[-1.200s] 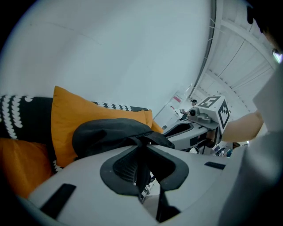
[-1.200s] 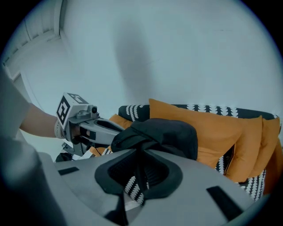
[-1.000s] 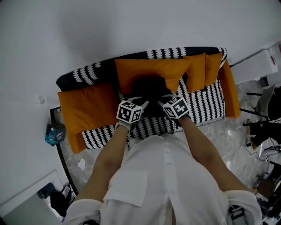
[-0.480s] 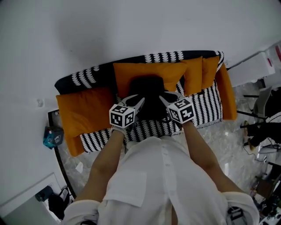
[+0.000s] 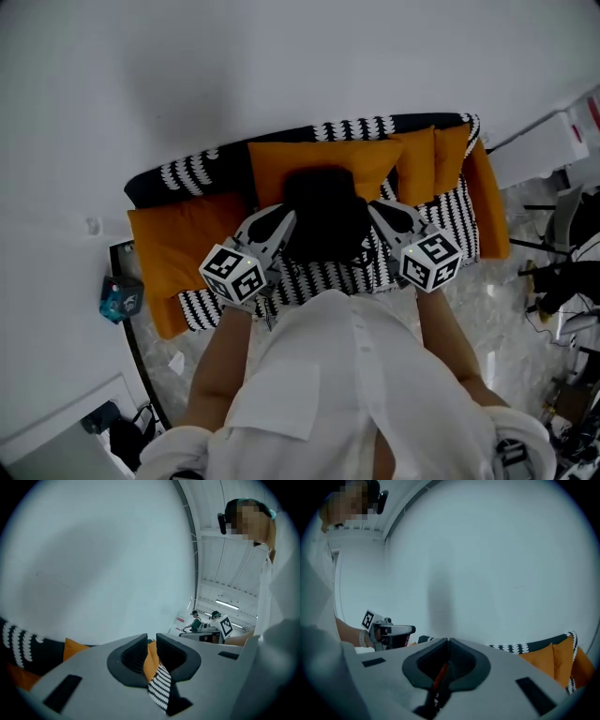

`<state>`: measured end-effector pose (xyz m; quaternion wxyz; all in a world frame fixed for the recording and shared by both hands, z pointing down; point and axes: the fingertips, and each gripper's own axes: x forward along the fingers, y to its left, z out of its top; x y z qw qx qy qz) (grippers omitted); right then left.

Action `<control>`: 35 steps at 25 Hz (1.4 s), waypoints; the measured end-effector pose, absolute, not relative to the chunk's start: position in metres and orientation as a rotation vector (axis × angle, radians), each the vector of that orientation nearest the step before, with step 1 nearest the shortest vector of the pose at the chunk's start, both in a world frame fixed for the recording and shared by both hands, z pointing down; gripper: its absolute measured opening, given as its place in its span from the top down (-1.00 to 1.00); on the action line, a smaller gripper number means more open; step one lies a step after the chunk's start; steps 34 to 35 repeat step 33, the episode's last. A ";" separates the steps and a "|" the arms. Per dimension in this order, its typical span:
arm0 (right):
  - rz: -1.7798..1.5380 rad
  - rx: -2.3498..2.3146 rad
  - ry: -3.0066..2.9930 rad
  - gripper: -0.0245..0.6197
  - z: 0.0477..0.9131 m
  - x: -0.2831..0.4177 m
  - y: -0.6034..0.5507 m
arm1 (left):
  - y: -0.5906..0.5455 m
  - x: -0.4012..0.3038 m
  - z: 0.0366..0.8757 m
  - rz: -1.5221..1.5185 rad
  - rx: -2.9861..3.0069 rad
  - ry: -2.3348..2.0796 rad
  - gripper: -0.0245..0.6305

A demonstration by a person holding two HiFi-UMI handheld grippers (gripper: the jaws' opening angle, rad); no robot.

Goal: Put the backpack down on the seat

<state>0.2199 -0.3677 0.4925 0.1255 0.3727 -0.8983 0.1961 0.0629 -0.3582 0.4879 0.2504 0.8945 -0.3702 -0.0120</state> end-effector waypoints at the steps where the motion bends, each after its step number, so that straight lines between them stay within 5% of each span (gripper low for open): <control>1: 0.580 1.099 -2.638 0.84 0.487 0.220 -0.367 | -0.357 0.062 0.479 -0.045 2.456 -1.023 0.70; 35: 0.353 1.137 -2.781 0.87 0.415 0.219 -0.357 | -0.342 0.094 0.404 -0.099 2.686 -0.985 0.77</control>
